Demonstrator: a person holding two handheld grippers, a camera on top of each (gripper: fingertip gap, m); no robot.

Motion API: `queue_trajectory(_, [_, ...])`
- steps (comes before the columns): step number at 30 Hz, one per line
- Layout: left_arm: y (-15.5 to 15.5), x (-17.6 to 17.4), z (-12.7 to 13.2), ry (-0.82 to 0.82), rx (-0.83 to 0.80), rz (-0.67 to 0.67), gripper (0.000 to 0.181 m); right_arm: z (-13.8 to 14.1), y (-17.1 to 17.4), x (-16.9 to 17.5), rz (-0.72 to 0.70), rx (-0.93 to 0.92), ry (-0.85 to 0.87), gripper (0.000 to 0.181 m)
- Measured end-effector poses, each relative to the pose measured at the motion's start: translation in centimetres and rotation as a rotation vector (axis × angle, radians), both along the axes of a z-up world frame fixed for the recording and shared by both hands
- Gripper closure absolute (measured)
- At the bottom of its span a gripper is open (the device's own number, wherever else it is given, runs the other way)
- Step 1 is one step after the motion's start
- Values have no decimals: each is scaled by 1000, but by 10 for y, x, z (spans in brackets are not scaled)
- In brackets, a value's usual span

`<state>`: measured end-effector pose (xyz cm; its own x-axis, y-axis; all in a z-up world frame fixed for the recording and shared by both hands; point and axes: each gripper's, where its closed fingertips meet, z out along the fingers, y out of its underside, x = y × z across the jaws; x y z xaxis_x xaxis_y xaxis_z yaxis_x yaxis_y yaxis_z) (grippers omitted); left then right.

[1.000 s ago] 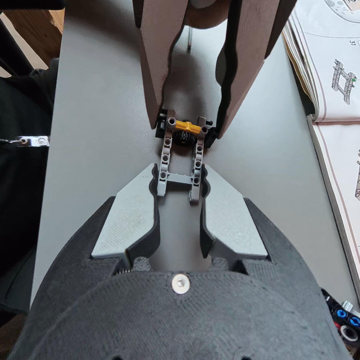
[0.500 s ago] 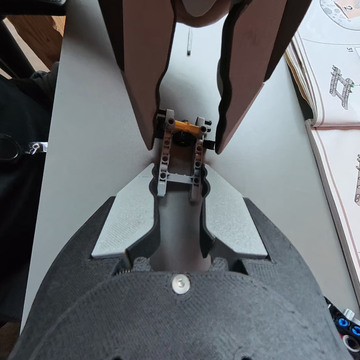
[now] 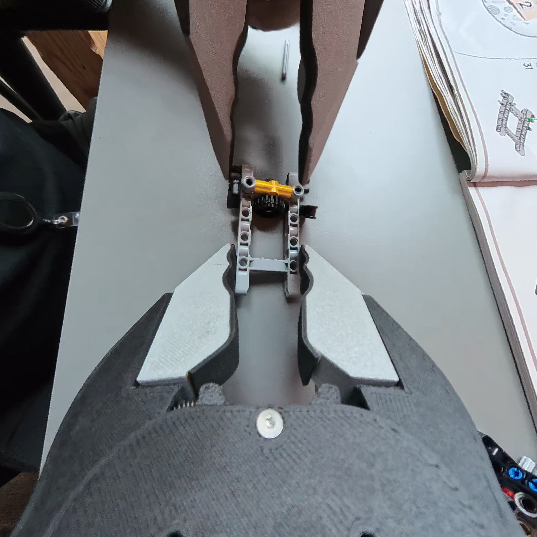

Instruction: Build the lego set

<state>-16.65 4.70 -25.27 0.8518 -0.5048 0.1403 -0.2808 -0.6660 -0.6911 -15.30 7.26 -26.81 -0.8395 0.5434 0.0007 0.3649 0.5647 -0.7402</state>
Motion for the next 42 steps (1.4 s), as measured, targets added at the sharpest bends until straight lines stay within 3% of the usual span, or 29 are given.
queue_trajectory(5, [5,10,-9,-38,-1,-37,132,6,-2,3,25,-56,-18,130])
queue_trajectory(9, [6,14,-11,-49,32,-53,134,19,1,1,19,-184,-60,137])
queue_trajectory(13, [4,15,-11,-67,30,-71,136,18,4,-2,7,-183,-72,153])
queue_trajectory(16, [3,16,-9,-77,39,-73,135,10,9,-5,-20,-120,-65,175])
queue_trajectory(21, [3,13,-3,-78,83,-37,134,1,10,-6,-25,-17,-11,176])
queue_trajectory(29, [4,13,-5,-89,68,-46,142,2,8,-4,-5,-53,-50,176])
queue_trajectory(36, [3,13,-10,-44,57,-54,142,19,10,-10,-37,-161,-12,176])
queue_trajectory(42, [5,13,-10,-49,54,-51,142,23,3,-14,-18,-122,77,176])
